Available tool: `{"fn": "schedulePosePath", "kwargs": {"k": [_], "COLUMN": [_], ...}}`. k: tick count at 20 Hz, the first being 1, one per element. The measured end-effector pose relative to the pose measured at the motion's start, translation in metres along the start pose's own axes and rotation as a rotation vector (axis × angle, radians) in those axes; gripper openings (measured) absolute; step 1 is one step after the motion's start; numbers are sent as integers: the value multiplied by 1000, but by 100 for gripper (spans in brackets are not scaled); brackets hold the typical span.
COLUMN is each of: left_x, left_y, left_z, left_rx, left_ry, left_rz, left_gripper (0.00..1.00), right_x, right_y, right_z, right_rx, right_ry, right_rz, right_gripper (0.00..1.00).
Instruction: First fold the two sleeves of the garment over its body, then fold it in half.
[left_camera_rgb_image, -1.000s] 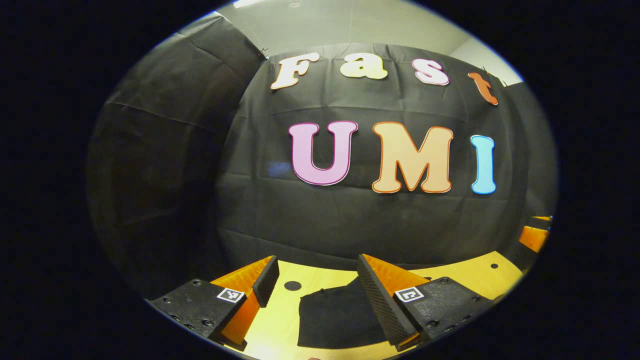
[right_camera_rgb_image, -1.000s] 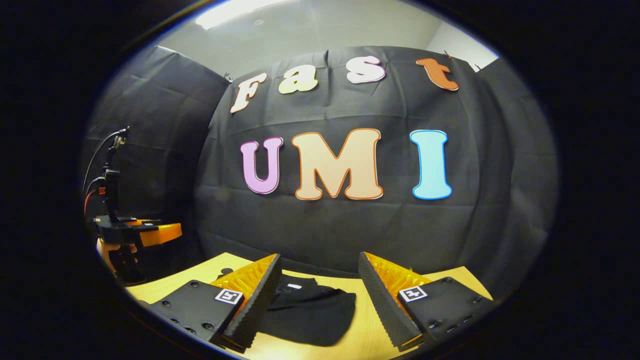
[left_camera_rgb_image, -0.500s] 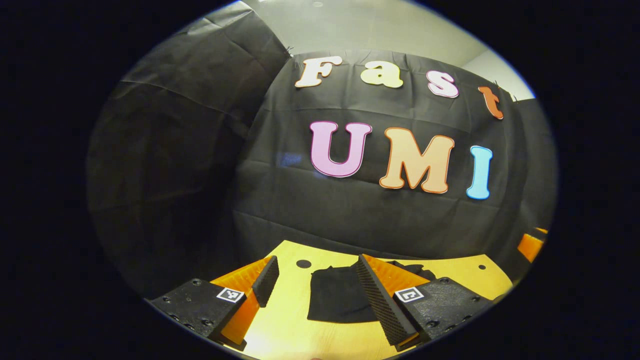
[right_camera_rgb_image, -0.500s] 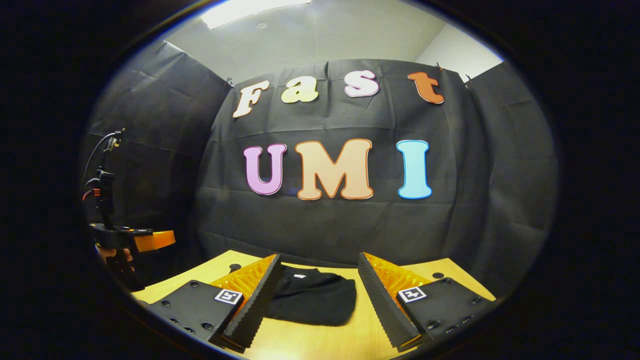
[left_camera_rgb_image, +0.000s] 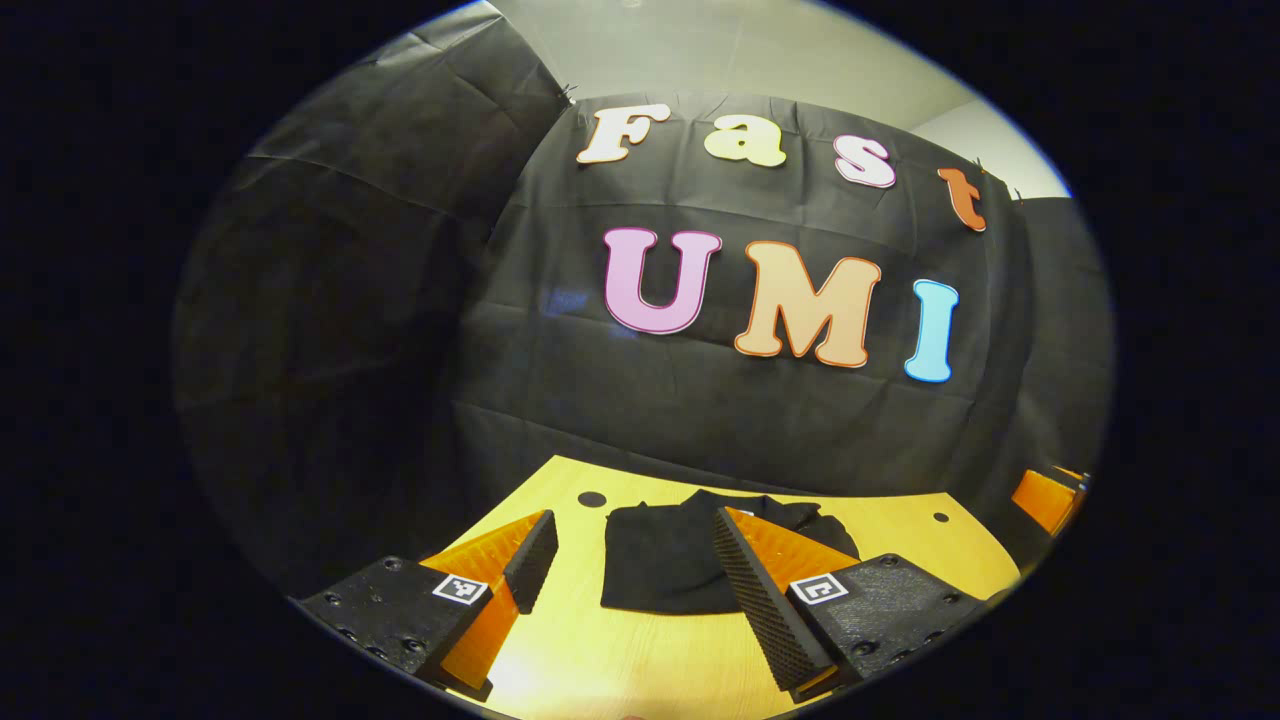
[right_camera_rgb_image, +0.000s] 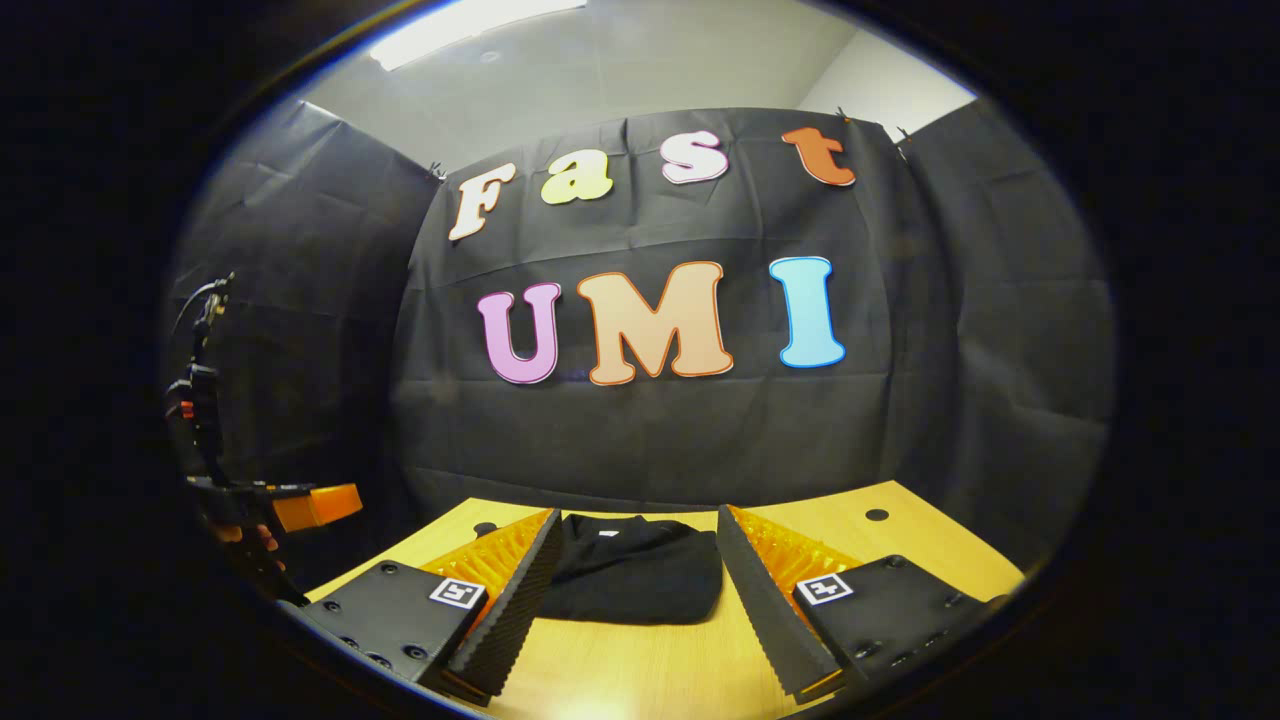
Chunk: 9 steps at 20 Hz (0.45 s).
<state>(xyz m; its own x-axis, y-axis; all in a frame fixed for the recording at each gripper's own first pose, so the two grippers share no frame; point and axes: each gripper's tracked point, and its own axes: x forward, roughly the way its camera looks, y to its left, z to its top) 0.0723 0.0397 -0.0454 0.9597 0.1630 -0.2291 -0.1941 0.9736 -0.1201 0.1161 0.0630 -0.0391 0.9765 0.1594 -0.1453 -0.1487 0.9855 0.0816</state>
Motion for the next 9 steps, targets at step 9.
{"fn": "schedulePosePath", "kwargs": {"k": [9], "left_x": [9], "left_y": [-2], "left_z": [-8], "left_rx": [23], "left_ry": [36], "left_rz": [-29], "left_gripper": [94], "right_x": [-8], "right_y": [-27], "right_z": [1], "right_rx": [14], "right_ry": [-5], "right_rz": [-72], "right_gripper": [94]}}
